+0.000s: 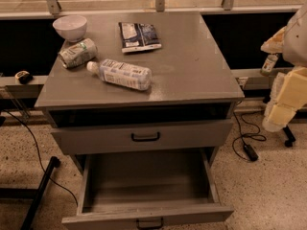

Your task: Close middle drawer

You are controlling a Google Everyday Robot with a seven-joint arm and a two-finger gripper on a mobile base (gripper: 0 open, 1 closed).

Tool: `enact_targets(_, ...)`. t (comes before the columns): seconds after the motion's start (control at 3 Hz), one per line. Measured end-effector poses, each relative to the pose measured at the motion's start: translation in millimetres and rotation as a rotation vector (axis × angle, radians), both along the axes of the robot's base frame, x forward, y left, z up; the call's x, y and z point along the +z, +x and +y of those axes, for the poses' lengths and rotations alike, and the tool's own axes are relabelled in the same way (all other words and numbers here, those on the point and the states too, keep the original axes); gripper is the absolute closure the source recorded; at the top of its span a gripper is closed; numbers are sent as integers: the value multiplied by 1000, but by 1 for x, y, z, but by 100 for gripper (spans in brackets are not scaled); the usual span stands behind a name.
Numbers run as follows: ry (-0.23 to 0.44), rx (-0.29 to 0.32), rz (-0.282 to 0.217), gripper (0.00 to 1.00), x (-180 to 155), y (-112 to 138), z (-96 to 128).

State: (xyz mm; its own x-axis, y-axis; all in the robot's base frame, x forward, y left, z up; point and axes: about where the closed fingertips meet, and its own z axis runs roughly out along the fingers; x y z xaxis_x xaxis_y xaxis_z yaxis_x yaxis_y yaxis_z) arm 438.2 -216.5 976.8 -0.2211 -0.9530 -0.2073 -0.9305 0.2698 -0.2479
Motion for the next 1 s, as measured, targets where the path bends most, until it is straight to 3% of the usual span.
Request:
enact_targets(0.67,14,4,7,0,-16,-6,4)
enact_targets(1.0,102,71,-28,0,-51,-39,32)
